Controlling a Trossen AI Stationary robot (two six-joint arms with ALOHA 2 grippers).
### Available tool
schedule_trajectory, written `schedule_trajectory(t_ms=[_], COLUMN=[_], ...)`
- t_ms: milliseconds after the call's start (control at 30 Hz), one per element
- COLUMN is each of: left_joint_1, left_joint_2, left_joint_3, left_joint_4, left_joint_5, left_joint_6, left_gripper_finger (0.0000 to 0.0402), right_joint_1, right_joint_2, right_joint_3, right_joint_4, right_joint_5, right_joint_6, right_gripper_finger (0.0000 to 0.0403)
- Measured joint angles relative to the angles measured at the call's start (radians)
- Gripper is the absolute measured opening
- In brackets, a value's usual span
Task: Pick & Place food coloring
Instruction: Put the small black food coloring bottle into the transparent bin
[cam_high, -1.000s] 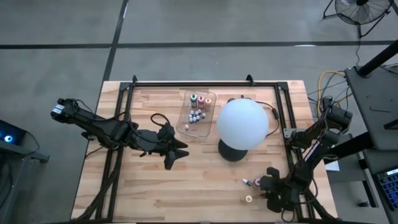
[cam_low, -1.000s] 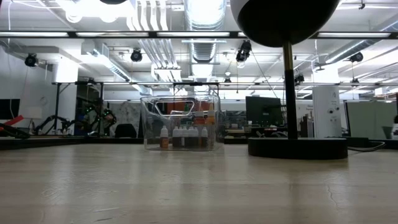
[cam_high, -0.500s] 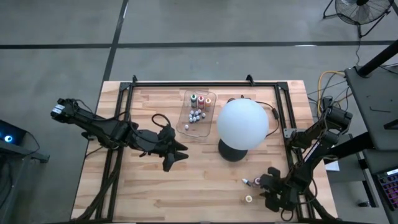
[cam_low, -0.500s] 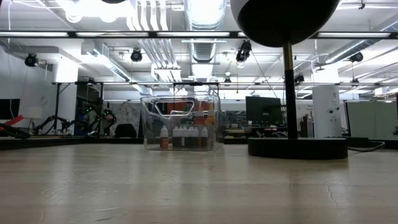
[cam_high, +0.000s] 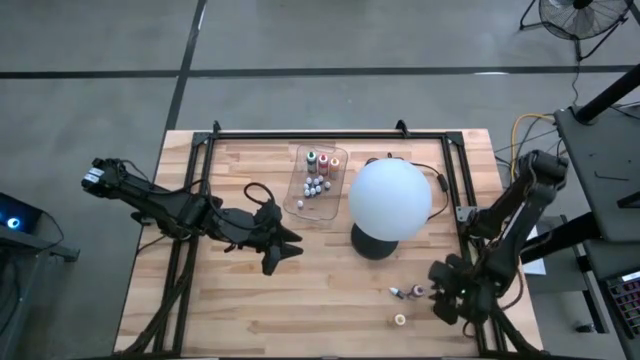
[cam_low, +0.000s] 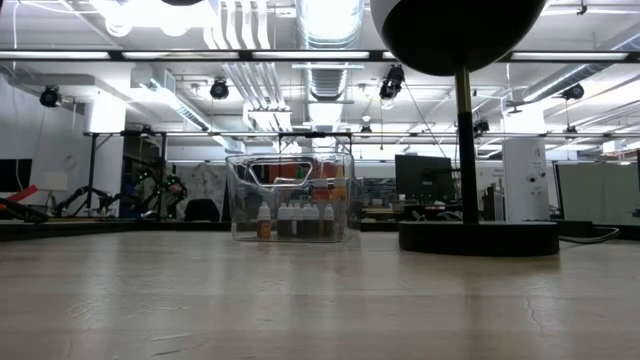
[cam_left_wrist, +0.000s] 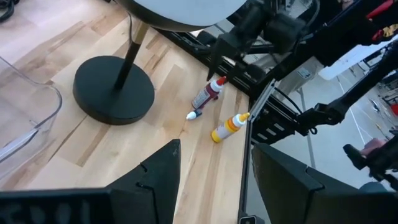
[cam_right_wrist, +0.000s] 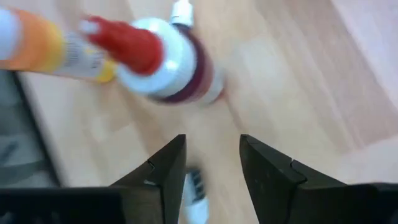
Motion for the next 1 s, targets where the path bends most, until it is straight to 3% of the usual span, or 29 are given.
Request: schedule_trajectory(t_ms=[233, 400, 633, 733, 867, 1000], left_joint_1=[0.000, 0.000, 0.000, 0.000, 0.000, 0.000], left_joint_2=[0.000, 0.000, 0.000, 0.000, 0.000, 0.000], left_joint_3=[0.000, 0.000, 0.000, 0.000, 0.000, 0.000], left_joint_4=[-0.001, 0.000, -0.001, -0.001, -0.001, -0.001], left_joint_5=[0.000, 0.000, 0.000, 0.000, 0.000, 0.000], left_joint_6=[-0.030, -0.046, -0.019, -0.018, -0.043, -0.060], left_gripper_finger=[0.0170, 0.0170, 0.0170, 0.0170, 0.0170, 0.0170], right_joint_1=[0.000, 0.000, -0.003, -0.003, -0.003, -0.001], right_joint_2=[-0.136, -0.142, -0.133, -0.133, -0.133, -0.131], right_joint_3=[0.000, 0.013, 0.019, 0.019, 0.019, 0.019], right_joint_4=[-0.002, -0.008, -0.008, -0.005, 0.017, 0.073], right_joint_5=[-0.174, -0.328, -0.287, -0.269, -0.305, -0.277], right_joint_6=[-0.006, -0.151, -0.398, -0.190, 0.354, 0.717], right_gripper_finger=[0.0124, 0.0123, 0.0115, 0.0111, 0.0107, 0.0105])
